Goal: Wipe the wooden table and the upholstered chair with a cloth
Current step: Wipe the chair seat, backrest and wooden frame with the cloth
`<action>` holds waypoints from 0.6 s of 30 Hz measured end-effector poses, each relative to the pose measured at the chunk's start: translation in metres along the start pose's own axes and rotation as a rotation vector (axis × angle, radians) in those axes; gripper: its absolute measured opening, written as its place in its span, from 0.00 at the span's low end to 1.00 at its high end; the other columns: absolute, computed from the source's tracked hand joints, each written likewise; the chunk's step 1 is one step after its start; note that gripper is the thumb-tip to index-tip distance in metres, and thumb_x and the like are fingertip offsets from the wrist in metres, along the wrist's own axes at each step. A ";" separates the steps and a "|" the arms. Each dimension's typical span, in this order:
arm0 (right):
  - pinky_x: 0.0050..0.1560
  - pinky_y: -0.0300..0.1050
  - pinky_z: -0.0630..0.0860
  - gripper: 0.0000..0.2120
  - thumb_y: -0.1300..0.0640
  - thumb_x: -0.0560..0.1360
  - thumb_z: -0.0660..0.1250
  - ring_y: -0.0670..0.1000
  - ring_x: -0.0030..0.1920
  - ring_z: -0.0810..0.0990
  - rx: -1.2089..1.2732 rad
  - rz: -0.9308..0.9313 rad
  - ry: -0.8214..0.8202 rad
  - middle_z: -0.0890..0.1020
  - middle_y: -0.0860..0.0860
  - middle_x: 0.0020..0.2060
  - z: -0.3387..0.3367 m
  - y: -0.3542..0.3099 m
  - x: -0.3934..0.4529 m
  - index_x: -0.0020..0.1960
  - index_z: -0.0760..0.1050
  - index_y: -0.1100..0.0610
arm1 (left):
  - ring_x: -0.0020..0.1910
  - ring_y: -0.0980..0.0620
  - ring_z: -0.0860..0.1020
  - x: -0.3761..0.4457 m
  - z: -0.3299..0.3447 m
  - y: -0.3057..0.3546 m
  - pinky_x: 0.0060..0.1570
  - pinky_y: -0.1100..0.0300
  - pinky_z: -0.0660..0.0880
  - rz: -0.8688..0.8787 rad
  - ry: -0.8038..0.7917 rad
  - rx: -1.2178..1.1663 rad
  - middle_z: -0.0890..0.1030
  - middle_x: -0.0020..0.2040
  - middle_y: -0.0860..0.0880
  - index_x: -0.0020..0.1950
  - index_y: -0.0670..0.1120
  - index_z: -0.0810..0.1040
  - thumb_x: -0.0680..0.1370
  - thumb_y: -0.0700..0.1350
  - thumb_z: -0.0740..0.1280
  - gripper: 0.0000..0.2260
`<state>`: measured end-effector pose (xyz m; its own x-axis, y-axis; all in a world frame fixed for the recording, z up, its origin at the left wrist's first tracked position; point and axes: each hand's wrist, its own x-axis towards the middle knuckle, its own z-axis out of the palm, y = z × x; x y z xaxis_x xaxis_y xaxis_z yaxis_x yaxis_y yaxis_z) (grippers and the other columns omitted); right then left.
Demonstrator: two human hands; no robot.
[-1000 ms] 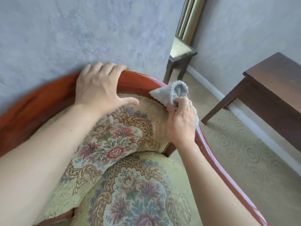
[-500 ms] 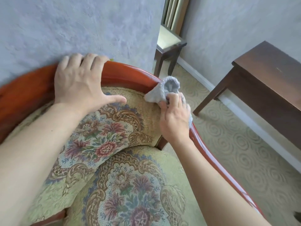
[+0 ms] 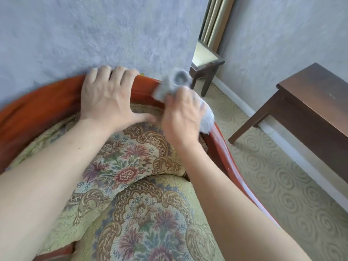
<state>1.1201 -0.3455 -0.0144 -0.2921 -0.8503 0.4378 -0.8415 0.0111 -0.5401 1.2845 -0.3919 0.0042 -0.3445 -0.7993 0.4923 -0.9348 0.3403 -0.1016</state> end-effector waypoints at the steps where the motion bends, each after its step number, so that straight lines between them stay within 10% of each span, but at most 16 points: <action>1: 0.60 0.69 0.65 0.07 0.53 0.81 0.57 0.61 0.58 0.74 -0.006 -0.105 -0.021 0.77 0.53 0.50 0.007 -0.016 0.004 0.49 0.69 0.56 | 0.51 0.40 0.73 0.001 -0.001 0.001 0.54 0.46 0.63 -0.004 0.018 -0.002 0.78 0.53 0.43 0.60 0.46 0.72 0.63 0.76 0.66 0.39; 7: 0.55 0.58 0.68 0.07 0.52 0.82 0.59 0.58 0.53 0.74 -0.017 -0.305 -0.031 0.77 0.51 0.48 -0.001 0.007 0.003 0.50 0.70 0.55 | 0.58 0.39 0.75 -0.004 -0.013 -0.013 0.60 0.46 0.66 0.051 -0.027 -0.081 0.79 0.61 0.42 0.67 0.43 0.72 0.61 0.77 0.68 0.47; 12: 0.47 0.55 0.70 0.06 0.50 0.81 0.59 0.62 0.48 0.76 0.020 0.165 -0.009 0.72 0.48 0.43 -0.022 0.090 -0.040 0.49 0.65 0.50 | 0.72 0.41 0.71 -0.032 -0.040 -0.035 0.75 0.48 0.61 0.016 -0.046 -0.198 0.74 0.72 0.41 0.73 0.40 0.72 0.71 0.66 0.72 0.40; 18: 0.52 0.60 0.71 0.07 0.43 0.80 0.54 0.62 0.49 0.75 0.052 0.309 -0.016 0.77 0.53 0.45 -0.030 0.076 -0.045 0.49 0.61 0.46 | 0.75 0.43 0.69 -0.094 -0.056 -0.069 0.73 0.47 0.62 -0.095 -0.010 -0.064 0.70 0.76 0.43 0.75 0.41 0.70 0.73 0.65 0.72 0.40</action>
<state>1.0557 -0.2907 -0.0533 -0.5226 -0.8192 0.2360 -0.6897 0.2435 -0.6819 1.3865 -0.3124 0.0130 -0.2554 -0.8344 0.4885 -0.9561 0.2931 0.0007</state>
